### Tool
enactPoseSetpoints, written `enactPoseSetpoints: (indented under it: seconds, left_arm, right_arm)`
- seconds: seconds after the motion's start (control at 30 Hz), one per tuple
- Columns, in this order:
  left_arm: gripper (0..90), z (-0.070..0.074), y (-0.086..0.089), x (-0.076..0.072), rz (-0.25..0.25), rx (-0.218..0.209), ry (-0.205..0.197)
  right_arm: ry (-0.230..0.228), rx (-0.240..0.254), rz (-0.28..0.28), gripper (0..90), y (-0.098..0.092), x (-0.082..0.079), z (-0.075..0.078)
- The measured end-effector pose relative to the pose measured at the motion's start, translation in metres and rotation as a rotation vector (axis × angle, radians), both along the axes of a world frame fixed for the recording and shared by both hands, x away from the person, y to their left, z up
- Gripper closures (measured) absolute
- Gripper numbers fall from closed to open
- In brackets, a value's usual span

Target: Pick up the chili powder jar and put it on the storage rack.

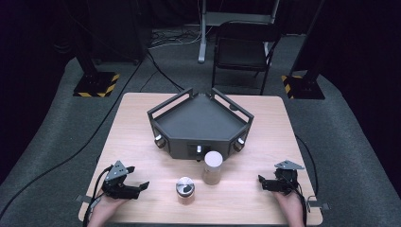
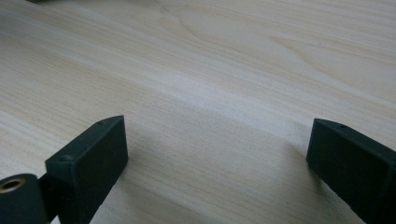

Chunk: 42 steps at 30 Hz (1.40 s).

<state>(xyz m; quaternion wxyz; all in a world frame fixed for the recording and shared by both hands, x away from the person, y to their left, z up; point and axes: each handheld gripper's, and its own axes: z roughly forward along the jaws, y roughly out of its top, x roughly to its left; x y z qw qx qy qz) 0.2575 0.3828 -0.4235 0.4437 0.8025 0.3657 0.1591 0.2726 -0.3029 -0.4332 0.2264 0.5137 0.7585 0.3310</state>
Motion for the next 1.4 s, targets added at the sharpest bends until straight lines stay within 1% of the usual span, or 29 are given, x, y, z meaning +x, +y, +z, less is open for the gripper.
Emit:
enactPoseSetpoints:
  seconds: [0.1,0.13,0.17,0.4,0.87,1.03,1.17,1.4]
  left_arm:
    - [11.0,0.001,-0.002,0.000,-0.014,-0.007,-0.001]
    - [11.0,0.002,-0.004,0.001,-0.031,-0.015,-0.002]
    - [11.0,0.002,-0.004,0.001,-0.031,-0.015,-0.002]
    - [11.0,0.007,-0.014,0.000,-0.081,-0.014,-0.009]
    - [10.8,0.014,-0.028,0.001,-0.175,-0.041,-0.014]
    - [10.8,0.016,-0.033,0.000,-0.198,-0.038,-0.016]
    - [10.8,0.017,-0.037,0.000,-0.220,-0.048,-0.020]
    - [10.8,0.019,-0.045,-0.001,-0.257,-0.051,-0.027]
  right_arm:
    - [0.000,0.000,0.000,4.4,0.000,0.000,0.000]
    - [0.000,0.000,0.000,4.4,0.000,0.000,0.000]
    - [0.000,0.000,0.000,4.4,0.000,0.000,0.000]
    - [0.000,0.001,0.000,4.4,0.000,0.000,0.000]
    - [-0.001,0.001,0.000,4.4,0.000,0.000,0.000]
    - [0.000,0.001,0.000,4.4,0.000,0.000,0.000]
    - [0.000,0.001,0.000,4.4,0.000,0.000,0.000]
    - [-0.001,0.001,0.000,4.4,0.000,0.000,0.000]
